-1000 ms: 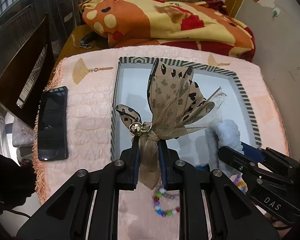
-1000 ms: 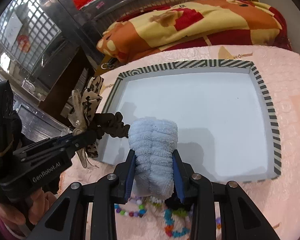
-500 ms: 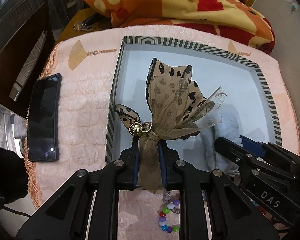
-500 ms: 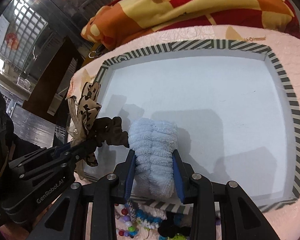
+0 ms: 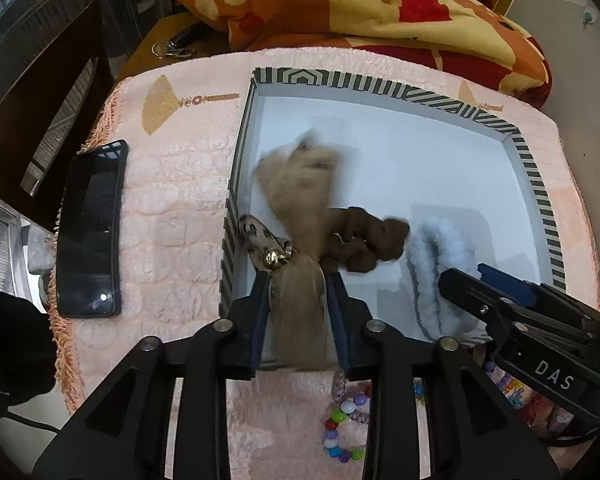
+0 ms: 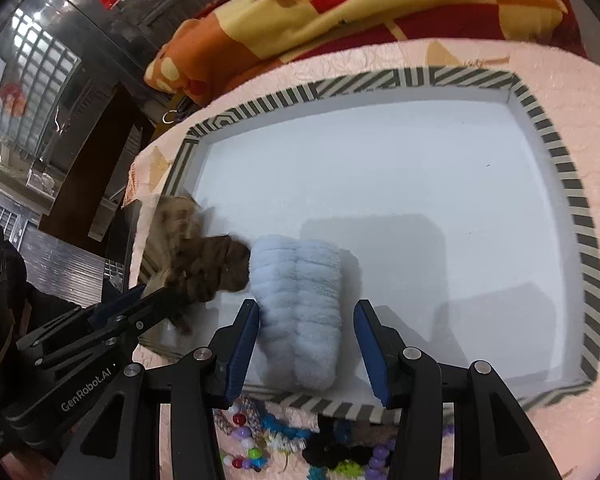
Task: Organize jewelry
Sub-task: 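Carry both held items into the striped box and open both tools, then withdraw both tools from the box and move toward the bead bracelets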
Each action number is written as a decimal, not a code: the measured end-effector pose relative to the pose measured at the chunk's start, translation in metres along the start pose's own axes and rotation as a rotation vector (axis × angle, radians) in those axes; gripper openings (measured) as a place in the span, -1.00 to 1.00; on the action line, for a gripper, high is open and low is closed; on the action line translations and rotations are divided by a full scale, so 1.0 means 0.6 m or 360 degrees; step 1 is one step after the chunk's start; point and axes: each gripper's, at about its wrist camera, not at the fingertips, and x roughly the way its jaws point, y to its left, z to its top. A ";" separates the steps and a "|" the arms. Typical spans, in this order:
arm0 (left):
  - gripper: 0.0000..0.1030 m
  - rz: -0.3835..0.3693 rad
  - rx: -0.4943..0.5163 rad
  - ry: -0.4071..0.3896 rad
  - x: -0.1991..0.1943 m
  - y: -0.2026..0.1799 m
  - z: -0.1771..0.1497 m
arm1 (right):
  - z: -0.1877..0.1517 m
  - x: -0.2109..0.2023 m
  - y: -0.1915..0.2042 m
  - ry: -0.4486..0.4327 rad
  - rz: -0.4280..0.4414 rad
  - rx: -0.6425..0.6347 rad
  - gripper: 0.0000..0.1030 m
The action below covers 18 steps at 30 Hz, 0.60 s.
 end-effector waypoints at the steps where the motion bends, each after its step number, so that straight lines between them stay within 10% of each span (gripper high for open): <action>1: -0.34 -0.0005 0.0001 -0.0007 -0.004 -0.001 -0.001 | -0.002 -0.005 -0.001 -0.0011 0.0008 0.0006 -0.08; 18: -0.11 0.0017 0.0005 -0.0145 -0.079 0.002 -0.059 | -0.071 -0.096 0.008 -0.0154 -0.0045 -0.0013 -0.08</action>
